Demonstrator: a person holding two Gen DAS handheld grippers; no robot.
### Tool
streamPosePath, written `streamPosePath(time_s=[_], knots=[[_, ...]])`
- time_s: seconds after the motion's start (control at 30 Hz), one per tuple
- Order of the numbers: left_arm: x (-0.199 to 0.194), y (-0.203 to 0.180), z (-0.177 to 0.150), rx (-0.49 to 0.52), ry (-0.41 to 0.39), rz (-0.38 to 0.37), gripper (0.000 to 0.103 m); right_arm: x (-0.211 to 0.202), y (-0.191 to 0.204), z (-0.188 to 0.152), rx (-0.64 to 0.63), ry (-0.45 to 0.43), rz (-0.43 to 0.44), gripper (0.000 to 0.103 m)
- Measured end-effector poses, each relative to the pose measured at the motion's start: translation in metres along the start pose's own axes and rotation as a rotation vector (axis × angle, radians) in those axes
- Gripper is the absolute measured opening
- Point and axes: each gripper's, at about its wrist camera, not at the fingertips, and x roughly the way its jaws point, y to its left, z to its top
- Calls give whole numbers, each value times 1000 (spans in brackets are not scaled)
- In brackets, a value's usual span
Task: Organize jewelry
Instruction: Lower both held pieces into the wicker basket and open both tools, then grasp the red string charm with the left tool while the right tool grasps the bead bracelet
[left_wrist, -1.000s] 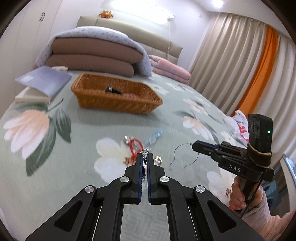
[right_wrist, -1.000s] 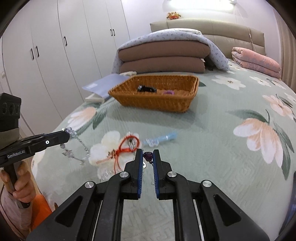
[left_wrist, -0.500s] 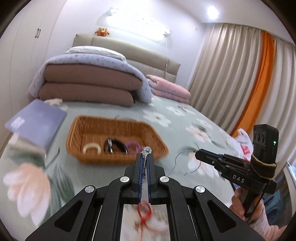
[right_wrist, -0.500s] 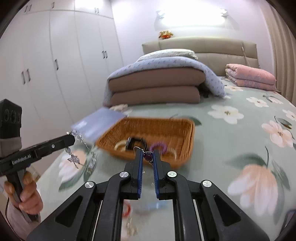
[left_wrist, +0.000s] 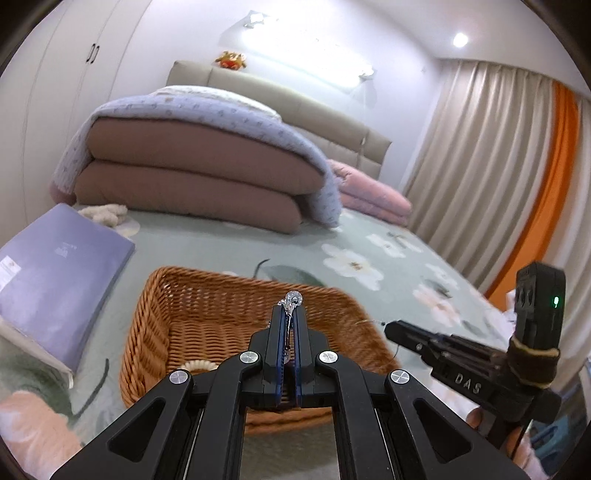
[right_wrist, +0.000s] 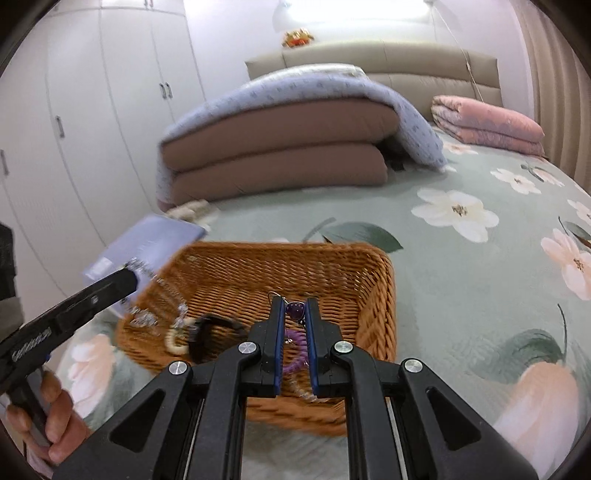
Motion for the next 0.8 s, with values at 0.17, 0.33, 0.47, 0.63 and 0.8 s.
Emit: streamPosePath(time_s=[0.17, 0.33, 0.47, 0.63, 0.8], knots=[[15, 9, -6, 2, 30, 35, 4, 19, -12, -4, 27, 36, -9, 13], [9, 6, -5, 7, 26, 54, 12, 9, -16, -10, 27, 48, -15, 36], [-4, 1, -7, 15, 0, 75, 70, -19, -17, -25, 21, 34, 12, 38], [-32, -15, -8, 65, 0, 69, 70, -67, -10, -62, -33, 6, 39, 38], [-76, -38, -27, 114, 5, 43, 70, -104, -7, -98, -56, -12, 62, 38]])
